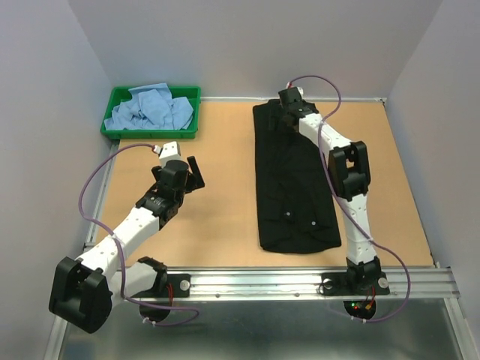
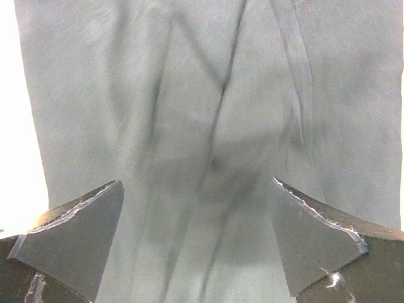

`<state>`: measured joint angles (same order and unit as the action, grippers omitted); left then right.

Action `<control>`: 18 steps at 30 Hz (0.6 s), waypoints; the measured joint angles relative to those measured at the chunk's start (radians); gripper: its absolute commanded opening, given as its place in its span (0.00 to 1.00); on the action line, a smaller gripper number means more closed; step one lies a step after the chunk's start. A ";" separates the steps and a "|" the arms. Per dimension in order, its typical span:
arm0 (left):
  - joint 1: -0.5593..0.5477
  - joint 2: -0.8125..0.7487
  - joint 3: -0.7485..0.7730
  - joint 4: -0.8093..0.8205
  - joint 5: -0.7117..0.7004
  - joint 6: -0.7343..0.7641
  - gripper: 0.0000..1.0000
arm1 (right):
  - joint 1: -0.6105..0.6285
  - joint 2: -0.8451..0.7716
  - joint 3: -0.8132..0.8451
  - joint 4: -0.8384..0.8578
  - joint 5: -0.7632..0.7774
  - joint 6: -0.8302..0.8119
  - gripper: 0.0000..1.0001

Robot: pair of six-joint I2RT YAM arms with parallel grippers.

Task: Fold and stack the long sleeve shirts
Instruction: Fold the shirt

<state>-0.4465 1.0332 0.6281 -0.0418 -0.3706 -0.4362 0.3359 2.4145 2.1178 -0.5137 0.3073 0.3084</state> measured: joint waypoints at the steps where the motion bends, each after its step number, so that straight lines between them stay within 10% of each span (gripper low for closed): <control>1: 0.000 0.000 0.000 0.000 0.003 0.000 0.91 | 0.008 -0.048 -0.039 -0.003 0.000 -0.002 1.00; 18: -0.102 0.033 0.015 -0.008 0.276 -0.064 0.90 | 0.023 -0.881 -1.035 -0.011 -0.029 0.049 0.65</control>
<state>-0.5484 1.0660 0.6430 -0.0502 -0.0944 -0.5007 0.3592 1.5333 1.0828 -0.5243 0.2779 0.3576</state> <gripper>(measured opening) 0.903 0.746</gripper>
